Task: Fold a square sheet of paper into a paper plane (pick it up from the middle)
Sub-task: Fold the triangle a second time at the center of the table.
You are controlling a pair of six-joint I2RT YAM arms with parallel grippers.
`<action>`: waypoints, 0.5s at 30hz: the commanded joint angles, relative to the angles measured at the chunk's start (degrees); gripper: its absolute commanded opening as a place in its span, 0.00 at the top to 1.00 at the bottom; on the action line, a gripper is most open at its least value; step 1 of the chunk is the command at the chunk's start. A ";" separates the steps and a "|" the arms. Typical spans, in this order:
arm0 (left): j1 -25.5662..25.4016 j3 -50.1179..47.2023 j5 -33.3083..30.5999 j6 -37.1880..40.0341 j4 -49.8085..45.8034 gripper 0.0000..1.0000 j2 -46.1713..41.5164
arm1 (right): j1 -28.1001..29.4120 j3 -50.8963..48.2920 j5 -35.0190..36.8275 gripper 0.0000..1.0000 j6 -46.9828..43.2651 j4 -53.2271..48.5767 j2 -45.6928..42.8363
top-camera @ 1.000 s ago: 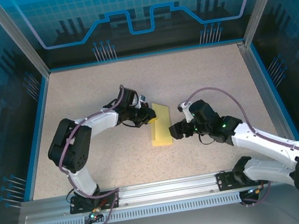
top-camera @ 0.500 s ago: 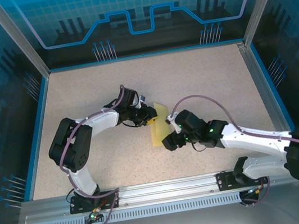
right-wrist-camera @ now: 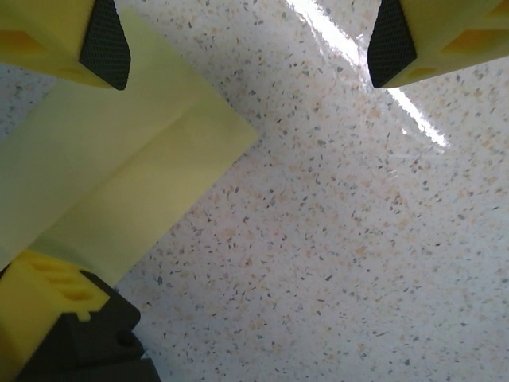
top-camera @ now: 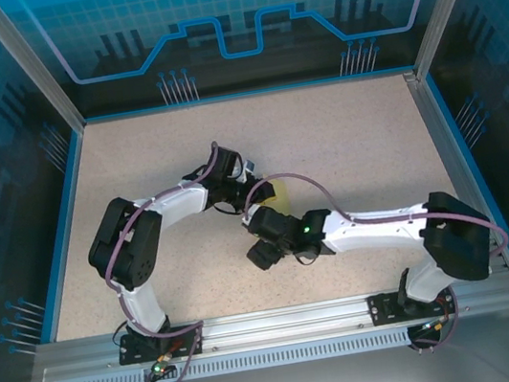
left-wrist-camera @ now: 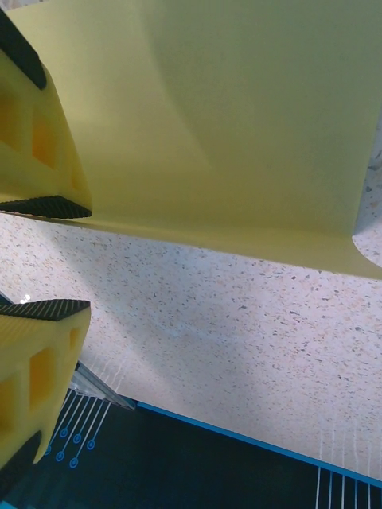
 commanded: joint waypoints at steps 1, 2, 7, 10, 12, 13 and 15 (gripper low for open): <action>-0.10 1.58 1.37 0.69 -2.19 0.65 0.79 | 1.57 2.75 9.10 0.19 2.50 -5.20 3.36; -0.04 1.55 1.37 0.74 -2.20 0.65 0.76 | 1.81 3.10 10.62 0.21 3.34 -6.08 4.14; -0.12 1.69 1.37 0.75 -2.52 0.65 0.62 | 2.21 3.08 14.13 0.30 5.73 -7.21 6.16; -0.13 1.71 1.20 0.82 -2.70 0.65 0.53 | 2.34 3.31 15.17 0.34 5.97 -7.21 6.50; -0.11 1.73 1.20 0.84 -2.69 0.65 0.69 | 2.56 3.72 15.18 0.35 5.87 -7.08 6.51; -0.13 1.77 1.19 0.78 -2.63 0.65 0.75 | 2.73 4.00 15.28 0.36 5.83 -7.00 6.51; -0.14 1.80 1.22 0.64 -2.67 0.65 0.75 | 3.00 4.30 15.72 0.38 5.80 -6.99 6.69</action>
